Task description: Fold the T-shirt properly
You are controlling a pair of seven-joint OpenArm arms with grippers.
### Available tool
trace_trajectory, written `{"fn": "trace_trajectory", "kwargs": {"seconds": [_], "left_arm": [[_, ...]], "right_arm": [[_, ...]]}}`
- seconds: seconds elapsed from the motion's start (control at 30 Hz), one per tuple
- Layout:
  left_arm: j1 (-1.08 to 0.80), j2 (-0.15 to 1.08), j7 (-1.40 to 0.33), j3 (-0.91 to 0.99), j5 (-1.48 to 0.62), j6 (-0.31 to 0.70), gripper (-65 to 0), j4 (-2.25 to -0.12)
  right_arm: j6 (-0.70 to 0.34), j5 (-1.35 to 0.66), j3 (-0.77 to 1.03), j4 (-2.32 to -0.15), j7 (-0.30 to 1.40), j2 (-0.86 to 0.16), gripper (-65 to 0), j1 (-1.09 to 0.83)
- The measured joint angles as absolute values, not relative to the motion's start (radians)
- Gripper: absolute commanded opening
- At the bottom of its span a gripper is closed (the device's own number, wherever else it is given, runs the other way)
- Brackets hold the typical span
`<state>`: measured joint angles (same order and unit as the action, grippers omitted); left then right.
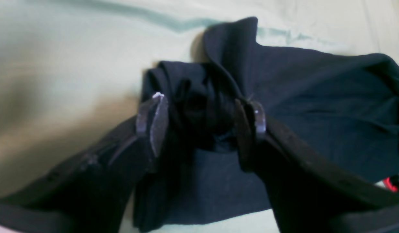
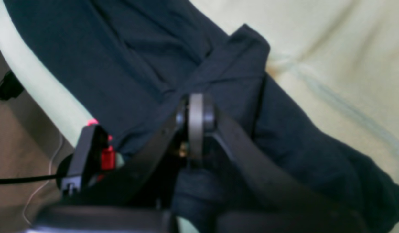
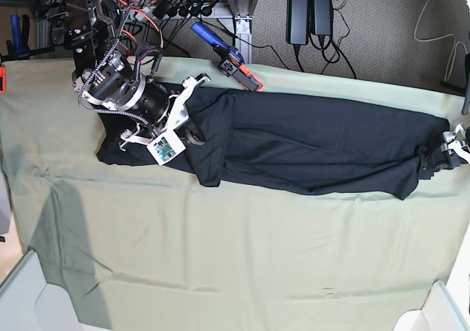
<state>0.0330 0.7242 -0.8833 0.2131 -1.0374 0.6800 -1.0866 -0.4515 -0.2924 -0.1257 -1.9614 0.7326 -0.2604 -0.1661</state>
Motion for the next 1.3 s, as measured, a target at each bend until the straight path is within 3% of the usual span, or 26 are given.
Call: {"fn": "trace_trajectory", "kwargs": {"seconds": [0.17,0.97,1.03,1.17,1.23,1.3], "left_arm": [[0.033,0.706,-0.751,0.197,-0.857,0.661,-28.8,-1.086],[0.025,0.654,-0.824,0.189,-0.966,0.662,-28.9,-1.086],[0.025,0.654,-0.823,0.189,-0.97,0.662,-35.0,-1.086],[0.025,0.654,-0.826,0.189,-0.971,0.662,-59.8,-1.086],[0.025,0.654,-0.826,0.189,-0.972,0.662,-65.0,-1.086],[0.025,0.654,-0.826,0.189,-0.974,0.678,-65.0,-1.086]], "right_arm": [[-0.451,-0.295,-0.126,-1.961,0.733,-0.26,-65.0,-0.166],[-0.451,-0.34,-0.126,-1.961,0.733,-0.26,-65.0,-0.166],[-0.451,-0.34,-0.126,-1.961,0.733,-0.26,-65.0,-0.166],[-0.451,-0.34,-0.126,-1.961,0.733,-0.26,-65.0,-0.166],[-0.452,-0.34,-0.126,-1.961,0.733,-0.26,-65.0,-0.166],[-0.451,-0.34,-0.126,-1.961,0.733,-0.26,-65.0,-0.166]]}}
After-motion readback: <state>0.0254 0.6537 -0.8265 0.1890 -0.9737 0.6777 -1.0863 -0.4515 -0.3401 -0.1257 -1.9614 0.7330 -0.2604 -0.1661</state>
